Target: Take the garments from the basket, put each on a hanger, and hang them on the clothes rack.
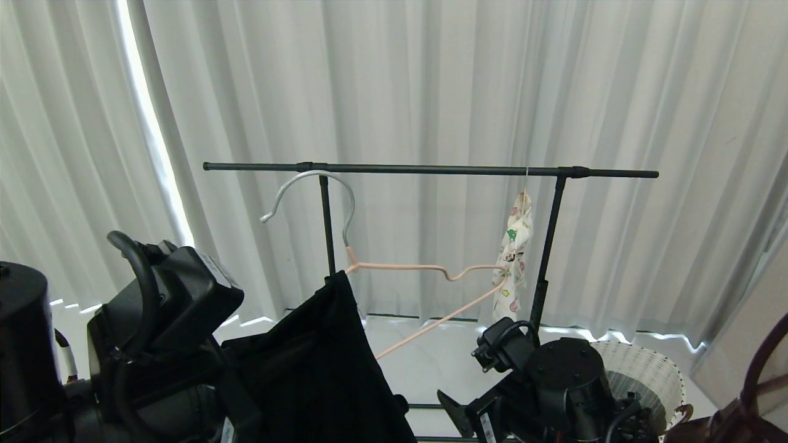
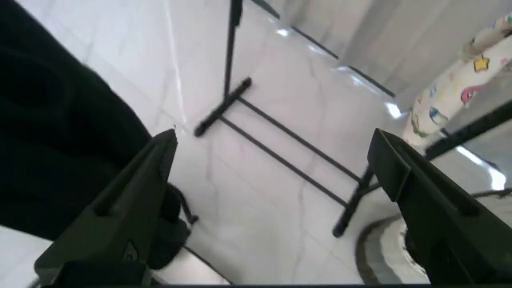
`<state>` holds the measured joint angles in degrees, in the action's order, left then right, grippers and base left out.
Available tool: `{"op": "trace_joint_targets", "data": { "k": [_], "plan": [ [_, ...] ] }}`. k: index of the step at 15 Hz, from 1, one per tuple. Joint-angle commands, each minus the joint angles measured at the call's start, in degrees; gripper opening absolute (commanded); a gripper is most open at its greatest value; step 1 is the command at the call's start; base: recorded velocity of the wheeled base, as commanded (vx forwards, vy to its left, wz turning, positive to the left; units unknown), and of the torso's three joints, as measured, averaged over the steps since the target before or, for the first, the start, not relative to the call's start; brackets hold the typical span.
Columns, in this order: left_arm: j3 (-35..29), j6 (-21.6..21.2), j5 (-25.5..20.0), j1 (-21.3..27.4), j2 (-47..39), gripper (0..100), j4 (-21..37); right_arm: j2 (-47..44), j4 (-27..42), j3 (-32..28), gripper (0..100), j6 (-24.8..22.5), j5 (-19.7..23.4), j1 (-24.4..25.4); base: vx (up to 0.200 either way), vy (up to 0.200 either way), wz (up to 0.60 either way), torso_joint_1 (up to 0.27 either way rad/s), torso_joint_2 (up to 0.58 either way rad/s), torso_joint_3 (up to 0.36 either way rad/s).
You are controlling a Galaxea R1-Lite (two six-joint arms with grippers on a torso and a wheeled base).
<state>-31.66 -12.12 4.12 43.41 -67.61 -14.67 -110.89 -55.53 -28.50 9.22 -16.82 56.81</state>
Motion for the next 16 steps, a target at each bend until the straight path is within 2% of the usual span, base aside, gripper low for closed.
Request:
{"op": "trace_joint_targets", "data": {
  "k": [1, 2, 5, 8, 10, 13, 16],
  "plan": [
    [-0.07, -0.01, -0.08, 0.45, -0.07, 0, -0.01, 1.37, -0.46, -2.79, 100, 2.65, 0.04, 1.99, 0.000, 0.000, 0.00, 0.000, 0.00, 0.000],
    [-0.51, -0.01, -0.08, 0.89, -0.42, 0, -0.01, 1.37, -0.63, -5.07, 100, 5.46, -0.14, 4.63, 0.000, 0.000, 0.00, 0.000, 0.00, 0.000],
    [-1.39, -0.01, -0.17, 2.47, -1.74, 0, -0.01, 0.06, -0.63, -7.89, 100, 5.90, 0.04, 8.85, 0.000, 0.000, 0.00, 0.000, 0.00, 0.000],
    [-1.74, -0.01, -0.08, 2.12, -3.06, 0, -1.33, -0.03, -0.63, -6.92, 100, 6.16, 0.04, 13.68, 0.000, 0.000, 0.00, 0.000, 0.00, 0.000],
    [-1.74, -0.10, 0.01, 1.77, -4.72, 0, -5.02, -0.56, -0.63, -6.39, 100, 6.16, 0.12, 16.67, 0.000, 0.000, 0.00, 0.000, 0.00, 0.000],
    [-2.00, -0.19, 0.01, 2.20, -4.64, 0, -5.11, -1.79, -0.63, -6.65, 100, 5.99, 0.12, 16.14, 0.000, 0.000, 0.00, 0.000, 0.00, 0.000],
    [-2.44, -0.28, 0.01, 2.38, -4.37, 0, -5.11, -3.55, -0.63, -6.57, 100, 5.55, -0.14, 12.89, 0.000, 0.000, 0.00, 0.000, 0.00, 0.000]
  ]
}}
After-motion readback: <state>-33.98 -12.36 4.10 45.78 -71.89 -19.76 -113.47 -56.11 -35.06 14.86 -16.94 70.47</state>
